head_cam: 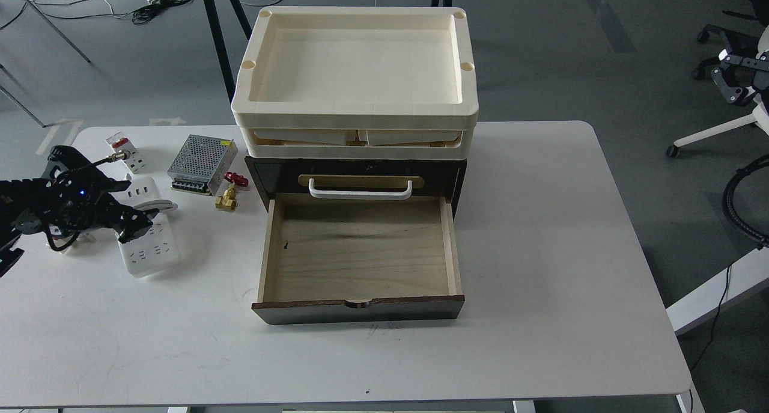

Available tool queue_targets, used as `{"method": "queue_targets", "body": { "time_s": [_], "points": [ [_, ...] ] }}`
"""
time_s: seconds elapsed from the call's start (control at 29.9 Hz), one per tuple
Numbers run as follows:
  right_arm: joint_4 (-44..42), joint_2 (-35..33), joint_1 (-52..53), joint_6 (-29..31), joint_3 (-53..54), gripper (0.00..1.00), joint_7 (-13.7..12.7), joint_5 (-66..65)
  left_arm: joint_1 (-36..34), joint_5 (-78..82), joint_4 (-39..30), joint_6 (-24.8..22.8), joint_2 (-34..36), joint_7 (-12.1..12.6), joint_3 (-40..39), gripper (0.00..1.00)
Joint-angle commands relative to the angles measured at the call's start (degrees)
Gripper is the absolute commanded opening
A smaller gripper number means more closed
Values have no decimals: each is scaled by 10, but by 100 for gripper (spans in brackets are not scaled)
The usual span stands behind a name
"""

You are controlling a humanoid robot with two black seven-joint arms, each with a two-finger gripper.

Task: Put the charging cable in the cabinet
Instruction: 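Close the left gripper on the white power strip and lift it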

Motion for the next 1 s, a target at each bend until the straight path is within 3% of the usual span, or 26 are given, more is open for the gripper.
{"method": "queue_targets", "body": {
  "time_s": [0.0,0.37,0.8,0.97],
  "points": [
    [0,0,0,0,0,100,0,0,7,-1,7,4,-5,0,0,72],
    [0,0,-4,0,0,100,0,-1,15,-1,62,12,-27,0,0,61],
    [-1,-1,-11,0,0,100,0,-1,15,-14,62,21,-27,0,-1,12],
    [-1,0,-15,0,0,100,0,-1,15,-16,62,24,-27,0,-1,4]
  ]
}}
